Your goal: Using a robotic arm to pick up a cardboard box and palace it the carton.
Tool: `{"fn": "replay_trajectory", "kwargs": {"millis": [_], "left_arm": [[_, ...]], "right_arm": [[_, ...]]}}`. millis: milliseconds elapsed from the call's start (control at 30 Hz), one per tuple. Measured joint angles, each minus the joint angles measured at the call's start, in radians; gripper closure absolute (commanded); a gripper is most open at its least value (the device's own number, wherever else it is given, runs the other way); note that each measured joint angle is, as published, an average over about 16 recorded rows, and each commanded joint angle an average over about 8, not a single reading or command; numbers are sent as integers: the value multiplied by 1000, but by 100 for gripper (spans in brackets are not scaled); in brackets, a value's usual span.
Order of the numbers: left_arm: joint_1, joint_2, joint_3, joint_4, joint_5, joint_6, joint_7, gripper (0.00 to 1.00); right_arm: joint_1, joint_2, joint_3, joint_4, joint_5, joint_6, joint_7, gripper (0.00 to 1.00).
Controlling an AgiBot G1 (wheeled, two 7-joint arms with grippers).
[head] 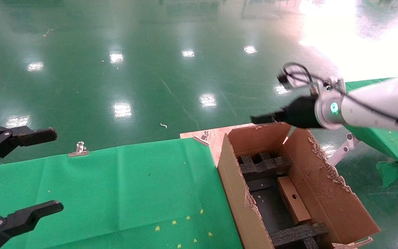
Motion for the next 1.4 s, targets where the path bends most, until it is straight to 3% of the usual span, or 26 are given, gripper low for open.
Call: {"fn": "replay_trajectory", "kwargs": {"millis": [200, 500, 733, 1400], "left_arm": [[0, 0, 0, 0, 0, 0, 0, 0], [0, 0, 0, 0, 0, 0, 0, 0], [0, 0, 0, 0, 0, 0, 0, 0], [0, 0, 0, 0, 0, 0, 0, 0]], "right_arm": [[41, -2, 36, 6, 115, -1, -87, 0], [19, -4, 89, 4, 175, -33, -156, 0], [-61, -10, 198, -3, 247, -94, -283, 0], [-370, -35, 638, -28, 551, -337, -804, 0]]}}
